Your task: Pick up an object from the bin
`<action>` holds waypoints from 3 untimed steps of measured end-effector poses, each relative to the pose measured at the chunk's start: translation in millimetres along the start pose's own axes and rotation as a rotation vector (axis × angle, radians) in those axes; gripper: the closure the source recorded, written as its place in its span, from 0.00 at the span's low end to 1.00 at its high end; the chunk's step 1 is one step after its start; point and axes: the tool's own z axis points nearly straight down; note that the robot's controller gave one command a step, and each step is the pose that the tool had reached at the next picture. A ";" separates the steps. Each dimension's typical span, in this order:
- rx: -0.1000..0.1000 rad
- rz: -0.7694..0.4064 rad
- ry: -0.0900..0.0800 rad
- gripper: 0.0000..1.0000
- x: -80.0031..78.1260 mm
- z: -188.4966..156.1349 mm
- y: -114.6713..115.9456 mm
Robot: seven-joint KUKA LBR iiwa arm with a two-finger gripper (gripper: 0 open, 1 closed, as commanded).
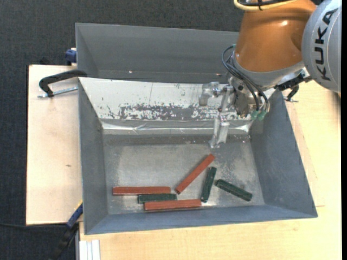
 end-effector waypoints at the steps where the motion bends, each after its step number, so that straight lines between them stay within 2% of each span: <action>1: 0.000 -0.008 -0.004 0.00 0.0 -14.1 4.3; 2: 0.000 -0.069 -0.004 0.00 -1.0 34.3 -0.1; 3: -0.001 -0.350 0.000 0.00 19.3 107.9 3.5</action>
Offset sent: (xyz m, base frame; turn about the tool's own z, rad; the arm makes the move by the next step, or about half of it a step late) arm 0.0035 -0.0156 -0.1967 -0.2663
